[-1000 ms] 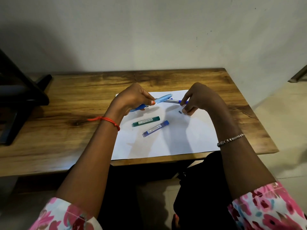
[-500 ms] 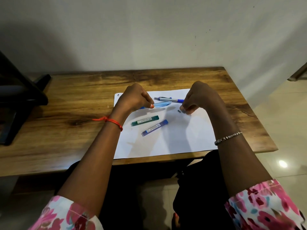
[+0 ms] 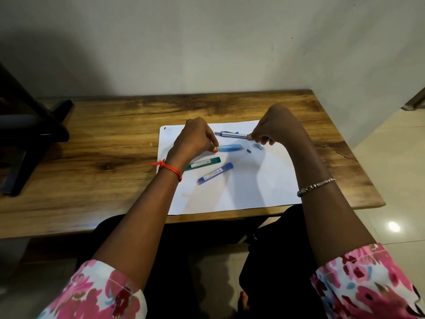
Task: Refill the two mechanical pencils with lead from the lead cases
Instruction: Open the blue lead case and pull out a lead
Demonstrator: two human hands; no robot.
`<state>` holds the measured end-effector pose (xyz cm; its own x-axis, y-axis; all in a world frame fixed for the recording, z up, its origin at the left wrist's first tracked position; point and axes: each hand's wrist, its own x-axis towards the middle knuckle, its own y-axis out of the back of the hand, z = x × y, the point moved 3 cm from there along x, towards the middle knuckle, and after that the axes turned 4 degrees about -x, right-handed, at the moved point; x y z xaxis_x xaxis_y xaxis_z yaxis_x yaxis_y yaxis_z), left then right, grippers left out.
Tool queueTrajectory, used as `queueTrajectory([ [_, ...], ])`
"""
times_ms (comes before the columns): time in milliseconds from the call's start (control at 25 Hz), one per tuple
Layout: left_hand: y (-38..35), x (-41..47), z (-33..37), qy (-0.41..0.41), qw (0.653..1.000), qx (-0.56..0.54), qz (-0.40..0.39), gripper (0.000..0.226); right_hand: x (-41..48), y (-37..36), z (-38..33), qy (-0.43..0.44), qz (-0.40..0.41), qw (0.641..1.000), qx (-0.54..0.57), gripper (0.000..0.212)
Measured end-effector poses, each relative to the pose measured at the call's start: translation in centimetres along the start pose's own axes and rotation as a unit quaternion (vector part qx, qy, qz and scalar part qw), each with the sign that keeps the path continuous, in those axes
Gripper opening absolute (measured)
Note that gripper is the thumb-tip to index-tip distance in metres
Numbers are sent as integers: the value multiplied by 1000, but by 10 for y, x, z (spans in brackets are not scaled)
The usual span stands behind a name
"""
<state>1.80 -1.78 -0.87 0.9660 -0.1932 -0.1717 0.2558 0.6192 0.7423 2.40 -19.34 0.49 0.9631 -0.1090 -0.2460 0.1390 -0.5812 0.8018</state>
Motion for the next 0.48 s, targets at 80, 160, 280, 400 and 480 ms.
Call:
queueTrajectory([
  [80, 0, 0, 0, 2, 1000, -2, -4, 27, 1, -1, 0, -12, -10, 1000, -7, 25],
  [160, 1, -1, -1, 2, 1000, -11, -3, 28, 2, -2, 0, -22, -11, 1000, -9, 24],
  [280, 3, 0, -2, 4, 1000, -22, -4, 30, 3, -1, 2, -30, -7, 1000, -5, 24],
  [400, 5, 0, -3, 11, 1000, -23, -12, 31, 2, -1, 3, -33, -3, 999, -7, 23],
  [480, 8, 1, -4, 10, 1000, -23, -12, 31, 0, -2, 3, -30, -2, 1000, -9, 22],
])
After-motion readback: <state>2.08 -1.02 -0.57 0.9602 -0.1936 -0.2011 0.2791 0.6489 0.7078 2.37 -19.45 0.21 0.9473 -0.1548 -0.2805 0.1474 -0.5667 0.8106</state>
